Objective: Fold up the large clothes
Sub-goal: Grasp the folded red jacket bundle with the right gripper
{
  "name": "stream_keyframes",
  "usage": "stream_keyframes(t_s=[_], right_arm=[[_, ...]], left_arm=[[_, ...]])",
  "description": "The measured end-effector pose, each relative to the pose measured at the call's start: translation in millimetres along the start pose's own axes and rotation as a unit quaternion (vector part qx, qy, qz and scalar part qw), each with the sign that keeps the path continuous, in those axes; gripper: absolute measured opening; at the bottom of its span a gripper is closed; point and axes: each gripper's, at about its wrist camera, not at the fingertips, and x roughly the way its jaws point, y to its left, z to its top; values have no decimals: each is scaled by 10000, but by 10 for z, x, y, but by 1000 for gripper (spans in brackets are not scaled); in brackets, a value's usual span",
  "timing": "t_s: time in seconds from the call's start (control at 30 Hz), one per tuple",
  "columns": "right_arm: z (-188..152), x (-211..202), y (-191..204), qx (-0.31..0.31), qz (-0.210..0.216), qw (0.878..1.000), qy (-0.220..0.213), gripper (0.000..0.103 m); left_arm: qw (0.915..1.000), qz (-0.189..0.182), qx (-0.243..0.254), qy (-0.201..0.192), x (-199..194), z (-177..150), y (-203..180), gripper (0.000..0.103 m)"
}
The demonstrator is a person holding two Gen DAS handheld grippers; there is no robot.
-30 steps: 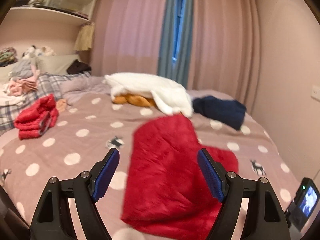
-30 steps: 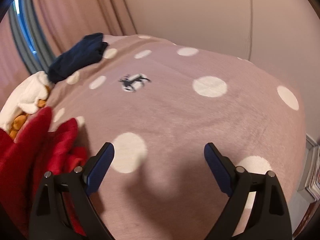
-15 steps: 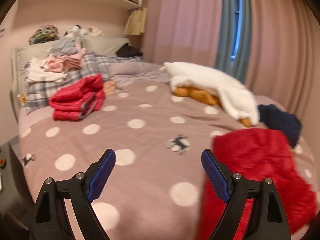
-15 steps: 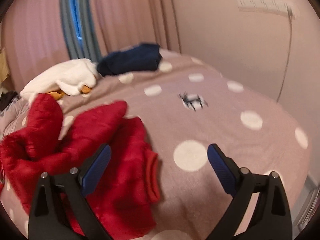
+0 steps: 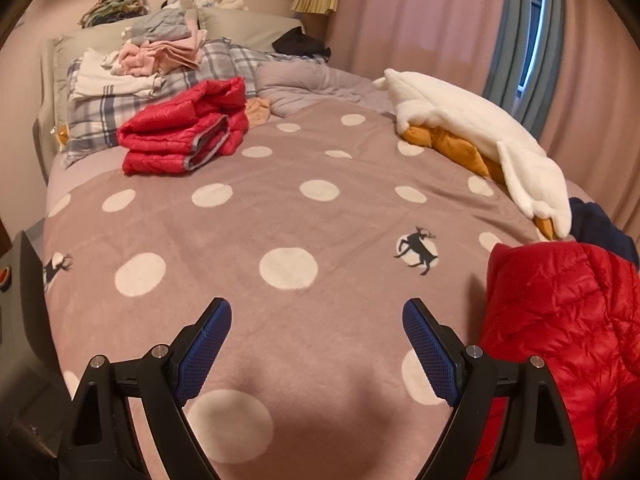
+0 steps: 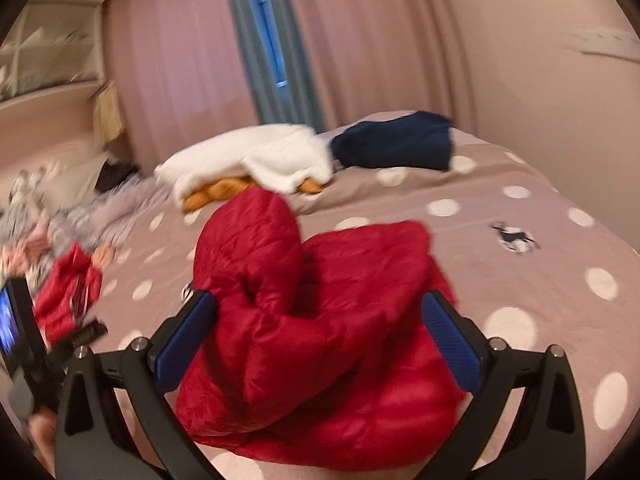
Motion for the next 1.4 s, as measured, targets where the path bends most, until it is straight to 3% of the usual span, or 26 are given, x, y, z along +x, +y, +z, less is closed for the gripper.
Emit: stream_keyframes(t_s=[0.03,0.1,0.13,0.17,0.2,0.37,0.57,0.7,0.77,0.87,1.0,1.1,1.27,1.4], right_arm=[[-53,88,23,-84,18,10000,24,100],[-107,201,34,-101,-69,9999,121,64],[-125,271,29,-88,-270,9992,270,33],[-128,320,0,-37,-463,9981,409,29],[-136,360,-68,123,-652,9966,494,27],[-32,165,-333,504,-679,9963,181,24],[2,-22,-553,608,-1333,9892,-48,23],[-47,5,-777,936,-1541,9835,106,23],[-102,85,-833,842,-1909,9776,279,23],[-265,371,-903,533,-2549,9606,970,23],[-523,670,-1076,707,-2453,9538,1588,22],[-547,629,-1126,866,-2371,9547,1573,22],[-666,703,-975,283,-2664,9492,1651,22],[-672,681,-1024,447,-2592,9515,1598,22]], left_arm=[[10000,-5,7,37,9,-5,0,87],[9999,-18,9,149,80,12,25,87],[9998,-18,0,193,100,12,33,87],[9997,-19,-23,248,121,4,43,87],[9996,-24,-48,284,140,9,51,87],[9993,-4,-130,347,159,13,77,87],[9991,-84,-148,393,173,13,89,87],[9989,-101,-141,444,186,-3,90,87],[9988,-99,-124,454,189,-8,80,87],[9988,-106,-74,473,191,-27,51,87],[9985,-155,9,529,203,-64,6,87],[9985,-162,87,521,190,-88,-31,87],[9982,-187,212,523,188,-114,-70,87],[9981,-208,258,516,188,-124,-90,87]])
